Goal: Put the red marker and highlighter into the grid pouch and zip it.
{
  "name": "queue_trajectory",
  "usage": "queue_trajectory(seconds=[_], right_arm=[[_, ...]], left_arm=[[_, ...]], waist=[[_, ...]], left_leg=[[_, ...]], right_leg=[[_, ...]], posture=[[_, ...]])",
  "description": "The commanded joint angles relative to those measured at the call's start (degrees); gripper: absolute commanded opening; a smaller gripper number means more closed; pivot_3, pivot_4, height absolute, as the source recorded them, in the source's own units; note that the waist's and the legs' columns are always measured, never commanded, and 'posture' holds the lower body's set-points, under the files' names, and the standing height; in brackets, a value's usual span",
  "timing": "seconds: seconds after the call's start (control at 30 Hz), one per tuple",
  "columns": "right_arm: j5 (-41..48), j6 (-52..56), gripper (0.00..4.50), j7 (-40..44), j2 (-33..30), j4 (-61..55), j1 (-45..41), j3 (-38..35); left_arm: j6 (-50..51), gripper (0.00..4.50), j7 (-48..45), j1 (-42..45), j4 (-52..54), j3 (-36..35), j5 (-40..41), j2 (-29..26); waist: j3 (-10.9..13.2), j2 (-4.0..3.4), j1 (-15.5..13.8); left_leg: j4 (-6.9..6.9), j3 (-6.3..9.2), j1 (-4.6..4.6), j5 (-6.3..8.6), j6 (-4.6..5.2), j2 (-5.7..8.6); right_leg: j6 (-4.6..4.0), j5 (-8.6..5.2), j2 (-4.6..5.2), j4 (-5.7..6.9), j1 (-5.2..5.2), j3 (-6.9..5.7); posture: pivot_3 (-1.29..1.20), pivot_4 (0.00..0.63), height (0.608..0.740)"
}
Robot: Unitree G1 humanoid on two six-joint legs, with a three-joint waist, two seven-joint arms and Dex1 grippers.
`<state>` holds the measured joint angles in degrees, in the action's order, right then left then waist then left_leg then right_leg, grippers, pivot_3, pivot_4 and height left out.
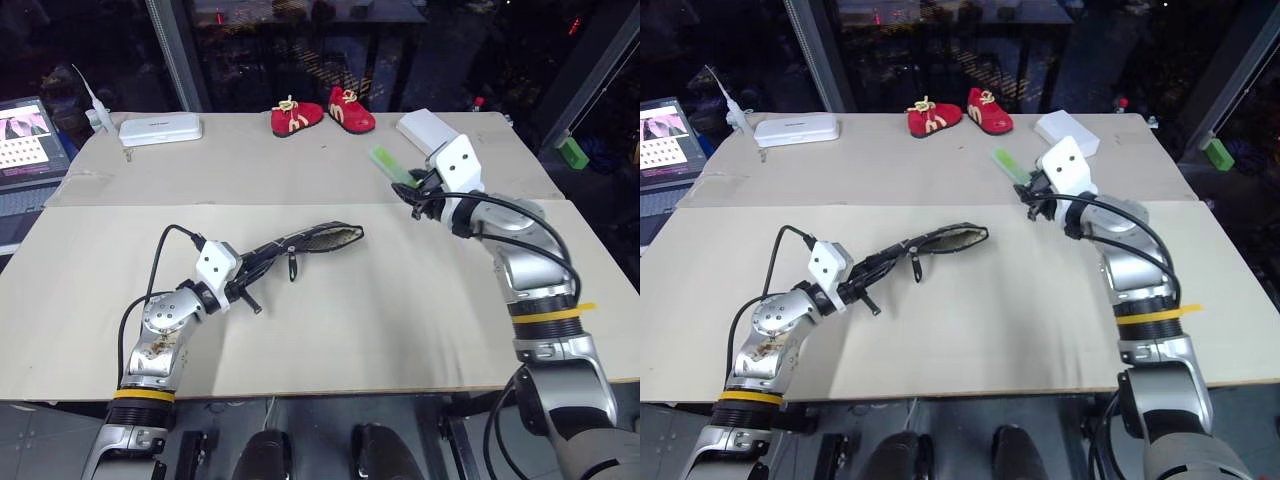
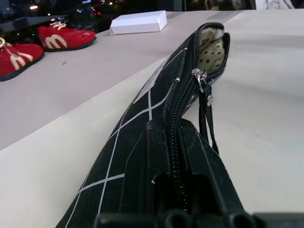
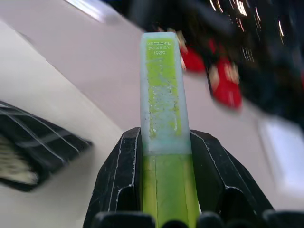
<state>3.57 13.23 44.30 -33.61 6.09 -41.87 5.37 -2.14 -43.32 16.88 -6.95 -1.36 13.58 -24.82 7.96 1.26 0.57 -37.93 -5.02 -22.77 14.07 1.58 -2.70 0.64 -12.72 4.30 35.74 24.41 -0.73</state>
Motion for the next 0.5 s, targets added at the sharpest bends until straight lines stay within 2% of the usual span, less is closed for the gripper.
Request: queue_trajectory(seconds=[0.03,0.13,0.5], right_arm=[[-1.1,-7.7,1.06,9.6,-5.1,-4.8,4.2,4.1],[-2.0,-10.4,1.06,12.4,-7.2,-5.9,5.6,6.0],[-7.1,-12.0,1.06,10.3,-3.5,-2.8,3.0,8.7]], left_arm=[[0.0,0.0,0.3,0.4,1.9,-0.9,0.7,-0.2],[0.0,0.0,0.3,0.4,1.8,-0.9,0.7,-0.1],[-0.3,0.0,0.3,0.4,1.8,-0.6,0.6,0.3]], waist=[[0.0,0.0,-0.1],[0.0,0.01,0.0],[0.0,0.01,0.1]], left_leg=[[0.0,-0.02,0.03,0.0,0.0,-0.01],[-0.04,-0.01,0.04,0.0,0.01,0.04],[-0.05,-0.01,0.22,-0.01,0.0,0.01]], right_leg=[[0.02,-0.01,0.02,-0.02,-0.06,-0.02],[0.05,0.01,0.08,-0.03,-0.05,0.08],[0.02,0.0,-0.04,0.08,-0.08,0.16]], posture=[[0.0,0.15,0.74],[0.0,0.15,0.74],[0.0,0.15,0.74]])
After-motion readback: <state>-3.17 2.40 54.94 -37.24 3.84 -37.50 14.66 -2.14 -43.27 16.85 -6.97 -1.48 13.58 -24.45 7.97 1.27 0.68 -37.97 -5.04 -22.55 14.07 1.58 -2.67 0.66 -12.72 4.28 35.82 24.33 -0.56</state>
